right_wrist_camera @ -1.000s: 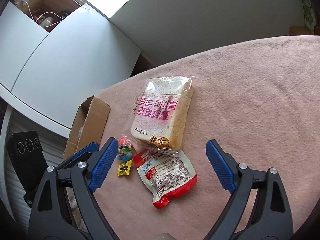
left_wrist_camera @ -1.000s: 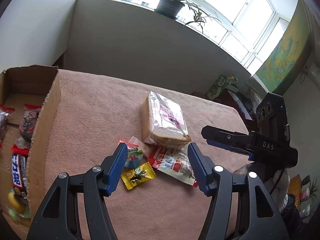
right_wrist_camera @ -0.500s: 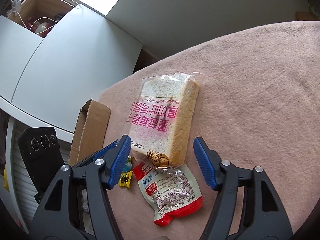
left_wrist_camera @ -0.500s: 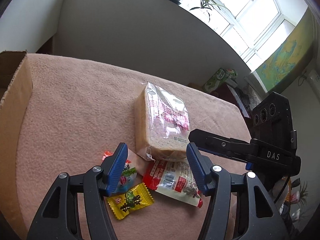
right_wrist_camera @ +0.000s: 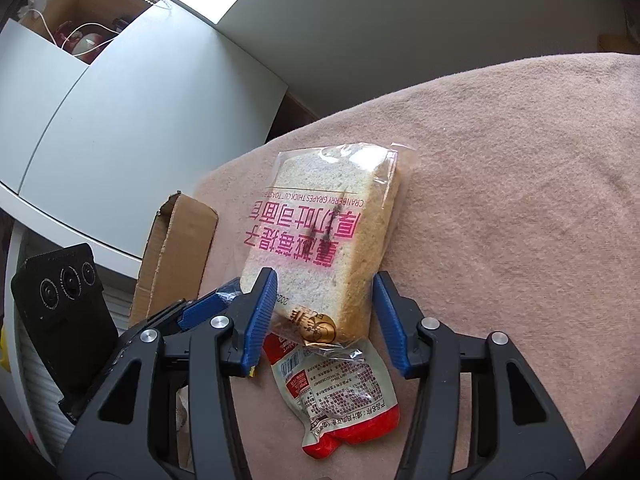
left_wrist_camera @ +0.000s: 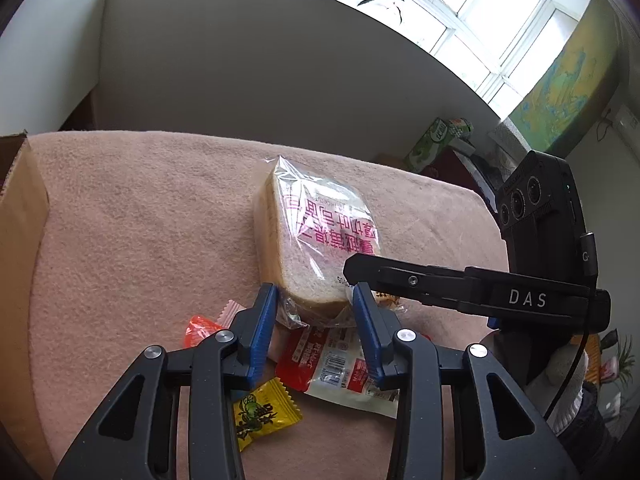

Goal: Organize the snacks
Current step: 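Close both tools on the bagged sliced bread loaf and lift it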

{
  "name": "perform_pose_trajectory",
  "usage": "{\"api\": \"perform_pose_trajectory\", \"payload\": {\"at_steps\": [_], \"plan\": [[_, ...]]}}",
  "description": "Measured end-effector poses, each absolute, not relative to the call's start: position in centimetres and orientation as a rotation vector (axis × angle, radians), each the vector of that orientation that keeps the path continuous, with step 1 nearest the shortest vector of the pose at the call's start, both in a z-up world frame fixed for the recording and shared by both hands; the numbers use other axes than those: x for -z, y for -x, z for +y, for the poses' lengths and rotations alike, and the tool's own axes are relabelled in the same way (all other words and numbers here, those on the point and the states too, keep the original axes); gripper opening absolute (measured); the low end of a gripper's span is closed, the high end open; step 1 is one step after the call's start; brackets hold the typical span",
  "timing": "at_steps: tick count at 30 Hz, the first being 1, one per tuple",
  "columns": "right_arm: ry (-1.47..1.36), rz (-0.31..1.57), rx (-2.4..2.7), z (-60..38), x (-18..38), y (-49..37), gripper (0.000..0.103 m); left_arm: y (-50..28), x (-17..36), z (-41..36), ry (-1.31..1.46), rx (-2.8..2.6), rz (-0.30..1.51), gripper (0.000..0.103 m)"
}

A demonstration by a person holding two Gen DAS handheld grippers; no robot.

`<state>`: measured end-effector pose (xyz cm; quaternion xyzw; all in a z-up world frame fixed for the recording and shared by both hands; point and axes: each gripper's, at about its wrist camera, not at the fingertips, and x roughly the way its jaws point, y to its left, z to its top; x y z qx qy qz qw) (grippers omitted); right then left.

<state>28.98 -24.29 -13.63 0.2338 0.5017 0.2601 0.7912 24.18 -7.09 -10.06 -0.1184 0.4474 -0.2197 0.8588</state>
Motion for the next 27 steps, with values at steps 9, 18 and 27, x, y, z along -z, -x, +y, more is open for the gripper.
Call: {"api": "perform_pose_trajectory", "payload": {"at_steps": [9, 18, 27], "plan": [[-0.451, 1.033, -0.569, -23.9, 11.1, -26.8, 0.051, -21.8, 8.4, -6.8, 0.199, 0.466, 0.890, 0.038], [-0.366, 0.961, -0.616, -21.6, 6.8, -23.5, 0.051, -17.7, 5.4, -5.1, 0.186, 0.449, 0.809, 0.038], [-0.299, 0.915, -0.680, -16.9, 3.5, -21.2, 0.051, -13.8, 3.2, -1.5, 0.199, 0.401, 0.733, 0.038]]}}
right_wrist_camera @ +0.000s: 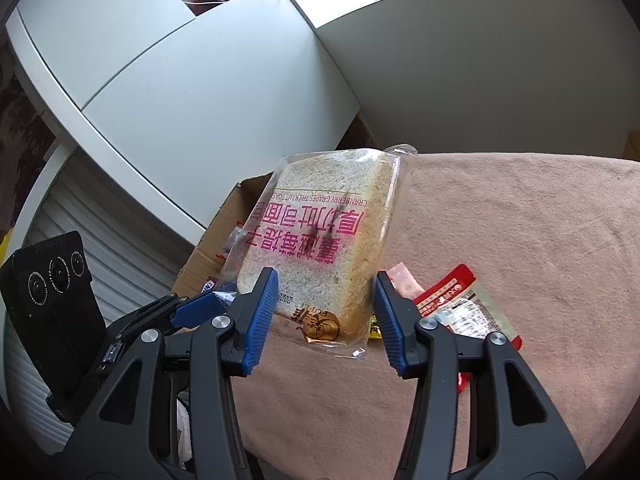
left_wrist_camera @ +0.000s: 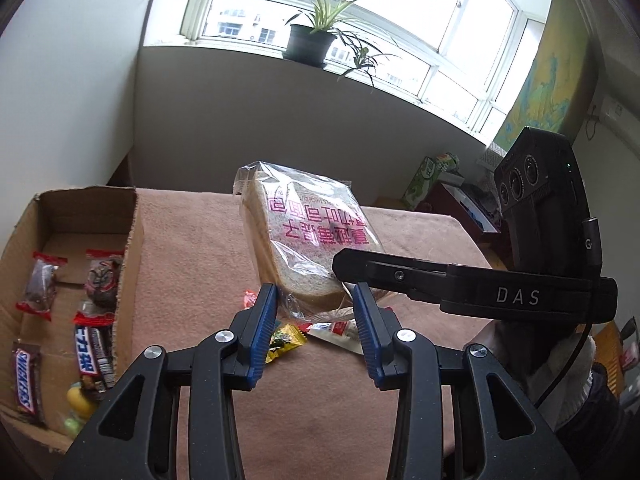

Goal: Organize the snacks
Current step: 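Close both tools on the bagged sliced bread loaf and lift it, then carry the bread loaf into the cardboard box and open both tools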

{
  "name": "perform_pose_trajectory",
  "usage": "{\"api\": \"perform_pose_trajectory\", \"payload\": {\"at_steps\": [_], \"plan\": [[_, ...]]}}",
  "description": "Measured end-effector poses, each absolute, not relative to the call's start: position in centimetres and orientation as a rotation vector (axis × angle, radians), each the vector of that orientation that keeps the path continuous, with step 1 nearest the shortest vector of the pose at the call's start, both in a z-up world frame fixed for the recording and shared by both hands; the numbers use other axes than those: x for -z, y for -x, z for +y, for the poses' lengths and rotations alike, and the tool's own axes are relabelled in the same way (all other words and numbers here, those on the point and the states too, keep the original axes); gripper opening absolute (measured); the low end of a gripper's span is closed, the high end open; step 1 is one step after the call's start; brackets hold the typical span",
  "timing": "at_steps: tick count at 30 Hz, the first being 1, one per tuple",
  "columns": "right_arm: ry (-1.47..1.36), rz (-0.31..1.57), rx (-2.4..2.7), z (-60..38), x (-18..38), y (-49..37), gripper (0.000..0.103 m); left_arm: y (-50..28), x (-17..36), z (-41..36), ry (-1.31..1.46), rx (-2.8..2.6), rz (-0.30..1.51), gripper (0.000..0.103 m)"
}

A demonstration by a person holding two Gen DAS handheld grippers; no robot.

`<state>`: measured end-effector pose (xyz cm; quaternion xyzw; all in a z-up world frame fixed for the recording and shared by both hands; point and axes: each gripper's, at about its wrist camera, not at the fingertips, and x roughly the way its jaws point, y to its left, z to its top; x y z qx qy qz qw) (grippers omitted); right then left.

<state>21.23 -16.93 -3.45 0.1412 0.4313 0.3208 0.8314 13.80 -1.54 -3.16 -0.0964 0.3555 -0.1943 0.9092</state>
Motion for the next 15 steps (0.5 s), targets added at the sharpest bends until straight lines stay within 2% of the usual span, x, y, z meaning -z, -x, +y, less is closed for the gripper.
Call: {"api": "perform_pose_trajectory", "payload": {"at_steps": [15], "plan": [[-0.205, 0.923, -0.798, -7.3, 1.8, -19.6, 0.051, -9.9, 1.9, 6.0, 0.264, 0.286, 0.670, 0.038]]}}
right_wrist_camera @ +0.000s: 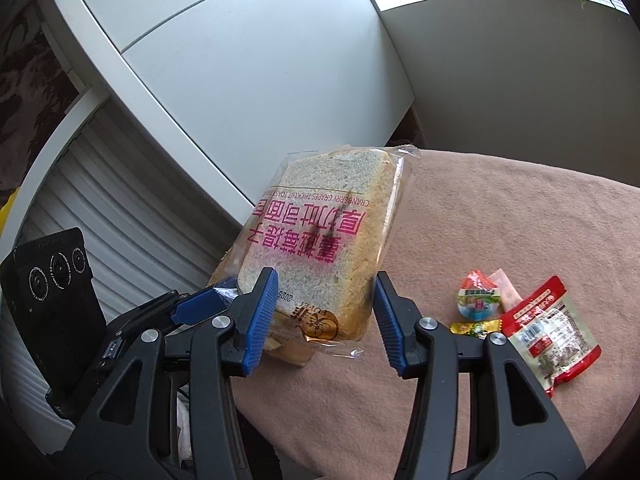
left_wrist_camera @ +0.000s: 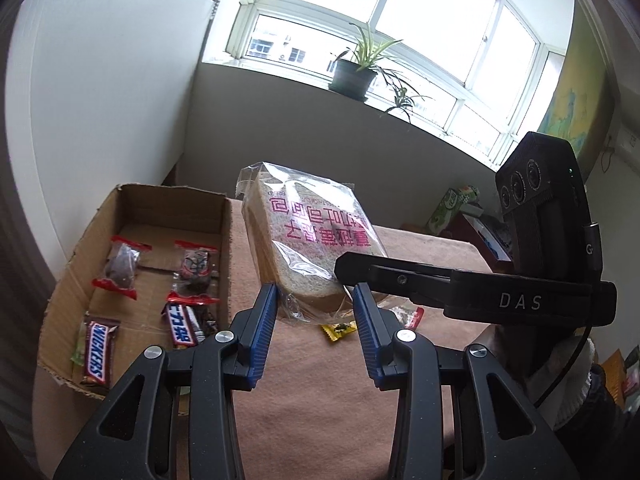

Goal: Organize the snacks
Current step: 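Carry the bread loaf into the cardboard box and open both tools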

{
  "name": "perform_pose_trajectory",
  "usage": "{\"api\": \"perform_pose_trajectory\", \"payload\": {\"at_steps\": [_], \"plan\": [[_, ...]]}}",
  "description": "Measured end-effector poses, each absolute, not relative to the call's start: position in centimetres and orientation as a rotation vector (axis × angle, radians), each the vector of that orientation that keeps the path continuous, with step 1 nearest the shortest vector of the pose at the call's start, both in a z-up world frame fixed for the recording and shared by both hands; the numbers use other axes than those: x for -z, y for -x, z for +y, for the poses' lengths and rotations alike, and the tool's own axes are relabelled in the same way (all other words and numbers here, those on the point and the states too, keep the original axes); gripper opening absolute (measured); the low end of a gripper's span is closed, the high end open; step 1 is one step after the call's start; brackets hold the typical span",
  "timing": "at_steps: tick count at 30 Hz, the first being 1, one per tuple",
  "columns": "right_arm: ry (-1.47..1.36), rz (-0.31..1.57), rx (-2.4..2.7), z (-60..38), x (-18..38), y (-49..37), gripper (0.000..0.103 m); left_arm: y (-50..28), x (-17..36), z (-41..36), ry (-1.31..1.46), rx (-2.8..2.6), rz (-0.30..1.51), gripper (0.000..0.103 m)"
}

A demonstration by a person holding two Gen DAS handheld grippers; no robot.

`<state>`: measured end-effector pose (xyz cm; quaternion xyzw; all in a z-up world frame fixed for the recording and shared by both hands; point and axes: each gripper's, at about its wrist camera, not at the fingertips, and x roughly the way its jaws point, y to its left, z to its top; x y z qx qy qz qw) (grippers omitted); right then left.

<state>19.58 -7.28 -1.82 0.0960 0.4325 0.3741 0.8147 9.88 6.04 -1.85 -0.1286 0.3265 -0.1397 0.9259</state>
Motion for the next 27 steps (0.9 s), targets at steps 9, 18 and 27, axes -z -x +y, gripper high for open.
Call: {"api": "perform_pose_trajectory", "payload": {"at_steps": [9, 18, 27], "plan": [[-0.170, 0.954, -0.857, -1.6, 2.8, -19.8, 0.051, -8.0, 2.4, 10.7, 0.296, 0.195, 0.668, 0.038], [-0.155, 0.992, -0.881, 1.2, 4.3, -20.5, 0.051, -7.6, 3.3, 13.0, 0.294, 0.126, 0.675, 0.038], [-0.110, 0.995, -0.818, 1.2, 5.8, -20.8, 0.053, -8.2, 5.3, 14.0, 0.238, 0.012, 0.718, 0.036]]}}
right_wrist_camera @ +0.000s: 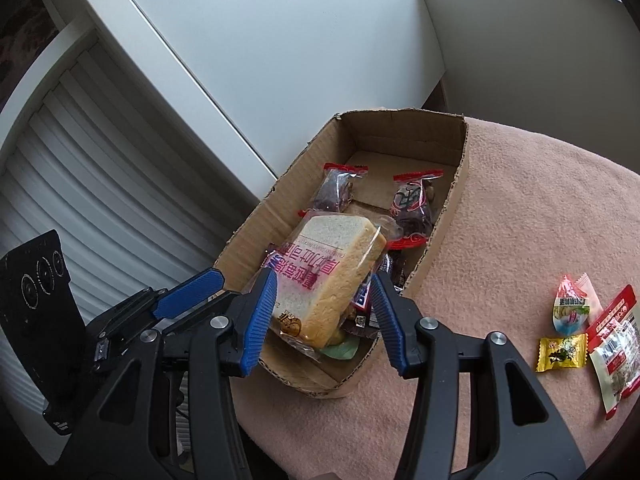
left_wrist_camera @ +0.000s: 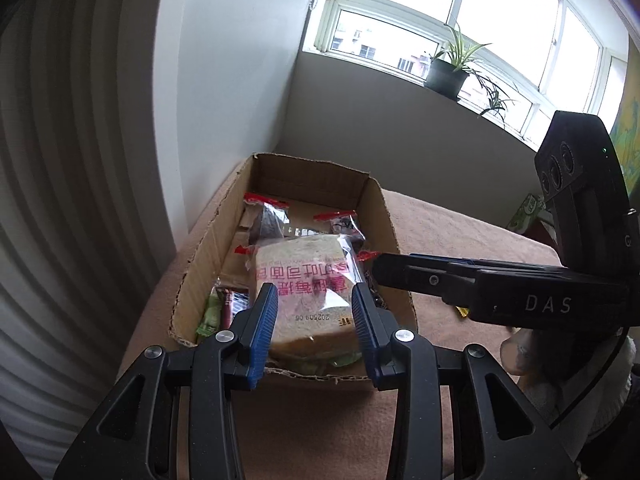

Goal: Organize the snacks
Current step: 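Carry the bread loaf into the cardboard box and open both tools, then withdraw both tools and move them toward the yellow candy and red-and-white bag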

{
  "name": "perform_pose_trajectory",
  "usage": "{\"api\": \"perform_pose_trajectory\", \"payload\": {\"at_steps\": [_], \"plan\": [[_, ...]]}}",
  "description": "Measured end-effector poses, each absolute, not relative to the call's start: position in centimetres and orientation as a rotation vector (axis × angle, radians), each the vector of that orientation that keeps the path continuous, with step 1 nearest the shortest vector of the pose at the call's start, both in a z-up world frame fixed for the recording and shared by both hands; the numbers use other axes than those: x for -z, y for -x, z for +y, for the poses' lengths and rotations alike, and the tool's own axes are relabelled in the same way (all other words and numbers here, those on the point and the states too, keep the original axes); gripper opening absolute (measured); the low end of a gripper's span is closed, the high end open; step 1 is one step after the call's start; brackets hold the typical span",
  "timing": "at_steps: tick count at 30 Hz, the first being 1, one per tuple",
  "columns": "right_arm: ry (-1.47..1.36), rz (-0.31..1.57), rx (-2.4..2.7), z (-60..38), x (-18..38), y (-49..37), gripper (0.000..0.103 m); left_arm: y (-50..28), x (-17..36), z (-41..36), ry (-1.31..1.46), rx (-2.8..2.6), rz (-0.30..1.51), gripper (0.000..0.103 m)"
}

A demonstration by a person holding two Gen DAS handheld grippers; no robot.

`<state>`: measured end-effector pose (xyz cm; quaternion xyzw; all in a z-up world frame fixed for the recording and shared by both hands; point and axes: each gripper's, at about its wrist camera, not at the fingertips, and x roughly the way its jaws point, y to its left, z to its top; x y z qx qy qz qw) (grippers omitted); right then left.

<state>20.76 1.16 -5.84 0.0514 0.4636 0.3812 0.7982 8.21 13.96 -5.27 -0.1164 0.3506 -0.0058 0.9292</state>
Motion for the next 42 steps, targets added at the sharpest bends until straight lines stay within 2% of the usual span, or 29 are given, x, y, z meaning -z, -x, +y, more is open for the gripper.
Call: {"api": "perform_pose_trajectory", "payload": {"at_steps": [3, 12, 15, 18, 21, 24, 35, 40, 42], "plan": [[-0.113, 0.978, -0.806, 0.4, 5.5, -20.7, 0.062, -8.0, 5.2, 14.0, 0.234, 0.006, 0.715, 0.036], [-0.130, 0.924, -0.742, -4.8, 3.5, -20.1, 0.072, -7.3, 4.2, 13.7, 0.252, 0.026, 0.694, 0.036], [-0.141, 0.906, -0.696, -7.8, 3.0, -20.1, 0.082, -7.1, 3.8, 13.0, 0.254, 0.045, 0.688, 0.037], [-0.148, 0.884, -0.636, -11.1, 2.5, -20.0, 0.084, -7.1, 3.5, 11.7, 0.241, 0.069, 0.683, 0.038], [-0.139, 0.863, -0.573, -14.5, 2.1, -19.9, 0.096, -7.2, 3.3, 10.1, 0.226, 0.097, 0.684, 0.039], [-0.124, 0.837, -0.524, -17.2, 2.0, -19.5, 0.096, -7.4, 3.5, 8.5, 0.222, 0.130, 0.691, 0.042], [-0.144, 0.807, -0.457, -23.9, 4.0, -18.4, 0.096, -8.7, 6.3, 1.9, 0.181, 0.242, 0.779, 0.042], [-0.004, 0.828, -0.433, -24.1, 4.9, -18.7, 0.096, -9.6, 7.6, 0.0, 0.177, 0.268, 0.818, 0.043], [0.080, 0.849, -0.420, -23.8, 5.4, -18.9, 0.096, -10.1, 7.9, -0.7, 0.166, 0.275, 0.830, 0.048]]}}
